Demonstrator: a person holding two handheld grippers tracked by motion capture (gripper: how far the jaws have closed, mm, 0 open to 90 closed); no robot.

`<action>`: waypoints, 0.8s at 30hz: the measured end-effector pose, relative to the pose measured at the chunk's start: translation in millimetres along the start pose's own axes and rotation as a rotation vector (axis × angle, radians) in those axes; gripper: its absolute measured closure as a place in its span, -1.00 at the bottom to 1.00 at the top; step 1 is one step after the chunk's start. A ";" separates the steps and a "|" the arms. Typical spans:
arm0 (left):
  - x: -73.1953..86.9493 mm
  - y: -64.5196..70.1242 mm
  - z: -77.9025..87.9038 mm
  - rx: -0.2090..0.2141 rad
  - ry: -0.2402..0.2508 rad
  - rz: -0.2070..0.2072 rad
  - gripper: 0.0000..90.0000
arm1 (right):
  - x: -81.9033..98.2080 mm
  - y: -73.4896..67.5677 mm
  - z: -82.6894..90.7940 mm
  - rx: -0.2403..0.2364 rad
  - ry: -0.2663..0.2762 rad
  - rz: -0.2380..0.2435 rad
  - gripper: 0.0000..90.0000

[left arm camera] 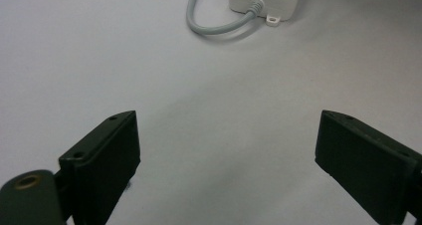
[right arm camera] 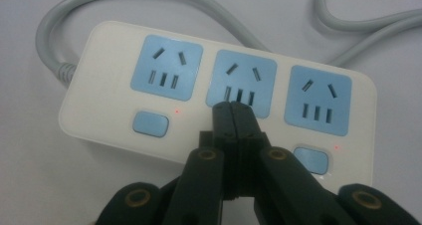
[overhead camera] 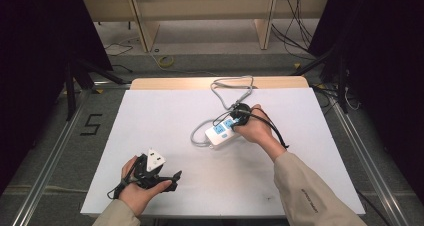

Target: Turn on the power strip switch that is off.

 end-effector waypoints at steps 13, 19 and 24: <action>-0.3 0.7 -0.1 0.000 0.006 0.004 -0.78 | -0.2 -0.5 -0.6 0.005 -0.008 0.004 1.00; -0.3 0.6 -0.4 0.000 0.003 0.000 -0.78 | -0.6 -1.1 -0.5 0.009 -0.010 0.006 1.00; -0.5 0.8 -0.3 0.000 0.003 0.001 -0.78 | -0.4 -0.9 -0.7 0.010 -0.007 0.008 1.00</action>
Point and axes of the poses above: each handheld gripper's, and its own axes: z roughly backward along the jaws, x roughly out of its underside, y roughly to its right, the point moved 1 cm from there along -z, roughly forward along the jaws, and after that the axes turned 3 degrees about z, right-handed, at the moved point
